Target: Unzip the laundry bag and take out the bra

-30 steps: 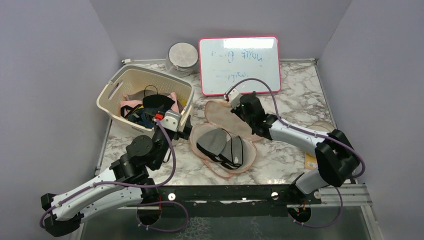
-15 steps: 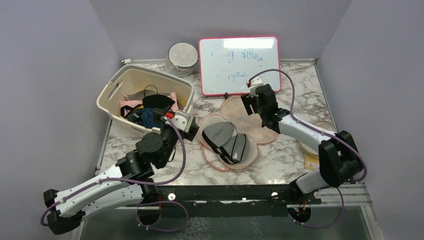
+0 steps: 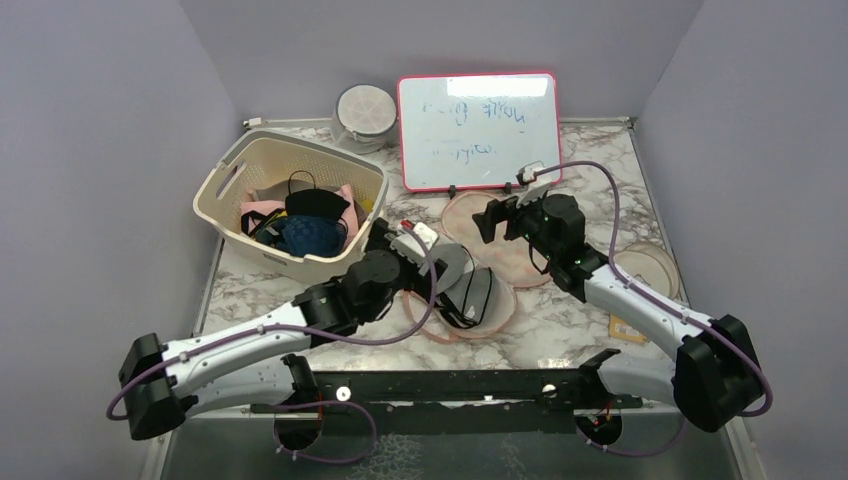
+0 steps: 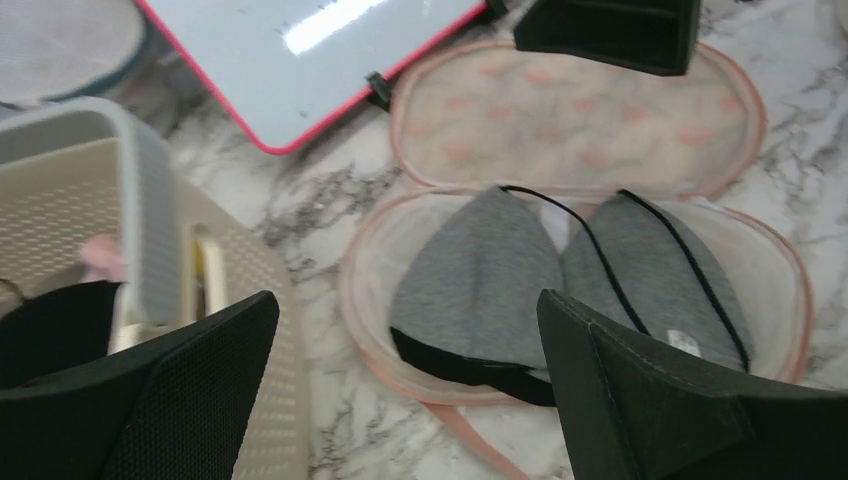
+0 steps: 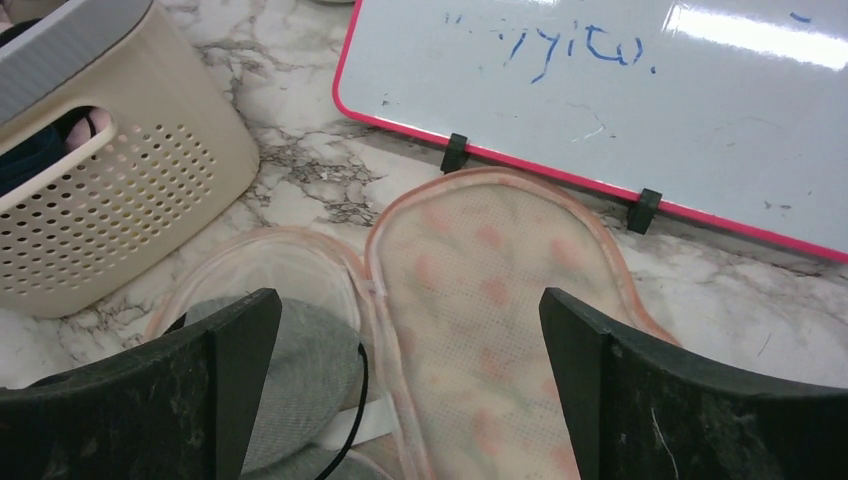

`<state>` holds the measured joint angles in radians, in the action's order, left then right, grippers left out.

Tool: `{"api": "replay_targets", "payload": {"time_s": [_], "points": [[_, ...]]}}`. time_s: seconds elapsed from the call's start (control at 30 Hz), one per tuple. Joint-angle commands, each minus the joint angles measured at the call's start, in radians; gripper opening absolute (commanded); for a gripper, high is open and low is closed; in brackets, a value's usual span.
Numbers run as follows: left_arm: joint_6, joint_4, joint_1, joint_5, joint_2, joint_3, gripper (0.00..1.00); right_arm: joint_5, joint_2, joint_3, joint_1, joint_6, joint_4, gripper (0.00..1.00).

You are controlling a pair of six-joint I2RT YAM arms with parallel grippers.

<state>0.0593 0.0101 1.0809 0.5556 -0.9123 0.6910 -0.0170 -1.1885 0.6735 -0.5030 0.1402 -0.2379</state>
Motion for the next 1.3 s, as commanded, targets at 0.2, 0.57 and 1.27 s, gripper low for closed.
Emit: {"api": "replay_targets", "payload": {"time_s": [0.2, 0.57, 1.27], "points": [[-0.715, -0.015, 0.003, -0.207, -0.302, 0.100, 0.89, 0.040, 0.066, -0.049, -0.003, 0.107, -0.027, 1.00], [-1.321, 0.235, 0.090, 0.096, -0.443, 0.077, 0.61, 0.158, 0.116, -0.115, -0.003, 0.164, -0.055, 1.00], [-1.471, 0.074, -0.023, -0.058, -0.568, 0.010, 0.44, 0.154, 0.120, -0.157, -0.003, 0.188, -0.104, 1.00]]}}
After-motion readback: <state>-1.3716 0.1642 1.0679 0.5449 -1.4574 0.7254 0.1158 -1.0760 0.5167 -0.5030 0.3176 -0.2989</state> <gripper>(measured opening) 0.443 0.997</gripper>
